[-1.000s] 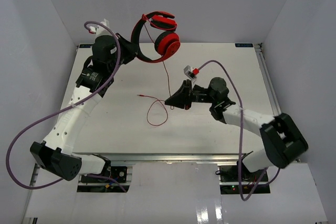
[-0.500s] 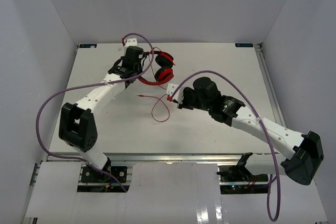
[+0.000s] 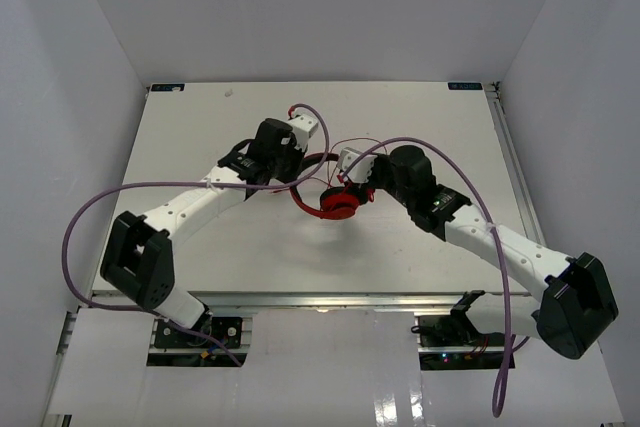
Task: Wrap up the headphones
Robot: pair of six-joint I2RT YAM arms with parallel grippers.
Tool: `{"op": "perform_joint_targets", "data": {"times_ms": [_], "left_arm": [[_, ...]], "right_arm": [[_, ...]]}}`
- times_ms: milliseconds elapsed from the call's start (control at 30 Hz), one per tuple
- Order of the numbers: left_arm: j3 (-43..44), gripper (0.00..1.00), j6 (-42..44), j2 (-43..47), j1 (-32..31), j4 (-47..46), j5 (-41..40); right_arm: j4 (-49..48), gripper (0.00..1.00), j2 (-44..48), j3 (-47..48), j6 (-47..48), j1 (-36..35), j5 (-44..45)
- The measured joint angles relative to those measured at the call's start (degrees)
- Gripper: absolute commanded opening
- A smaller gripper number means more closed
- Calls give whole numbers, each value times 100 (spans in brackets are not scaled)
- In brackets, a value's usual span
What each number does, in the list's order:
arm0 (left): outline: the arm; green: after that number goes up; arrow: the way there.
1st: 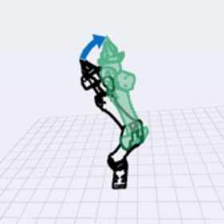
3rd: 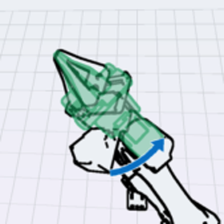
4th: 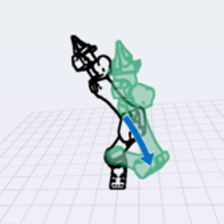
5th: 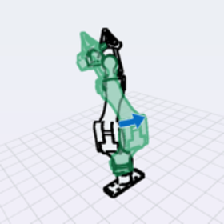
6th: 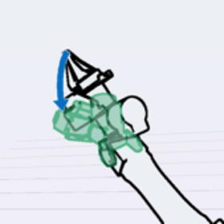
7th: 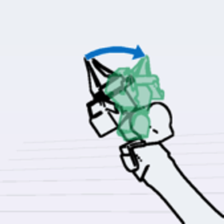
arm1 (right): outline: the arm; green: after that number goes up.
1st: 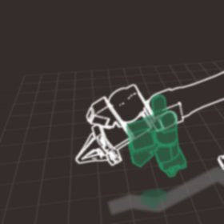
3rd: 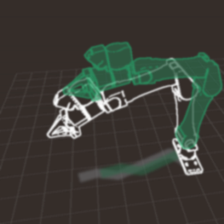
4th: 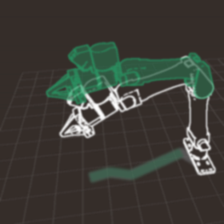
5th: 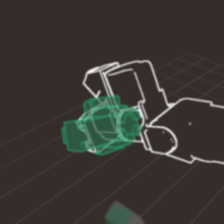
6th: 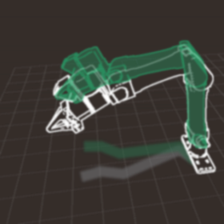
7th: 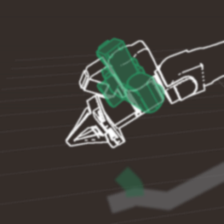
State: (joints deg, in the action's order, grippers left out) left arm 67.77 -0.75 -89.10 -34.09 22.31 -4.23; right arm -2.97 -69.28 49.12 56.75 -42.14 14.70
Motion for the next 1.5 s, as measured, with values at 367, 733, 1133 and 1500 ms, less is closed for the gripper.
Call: {"op": "perform_joint_targets", "data": {"times_ms": [367,733,1133,1500], "left_arm": [[-446,0,334,941,55,-339,2380],[604,0,76,1049,49,342,2730],[1993,0,-510,1098,-87,806,3061],[2718,0,-1273,1006,-179,624,2723]], "right_arm": [[-4,8,51,-48,-1821,1416,-3723],[-572,23,-618,198,-3680,2563,-7785],[-4813,77,-1652,-42,-7657,2320,-8817],[-6851,76,-2766,-602,-11882,1980,-8554]]}}
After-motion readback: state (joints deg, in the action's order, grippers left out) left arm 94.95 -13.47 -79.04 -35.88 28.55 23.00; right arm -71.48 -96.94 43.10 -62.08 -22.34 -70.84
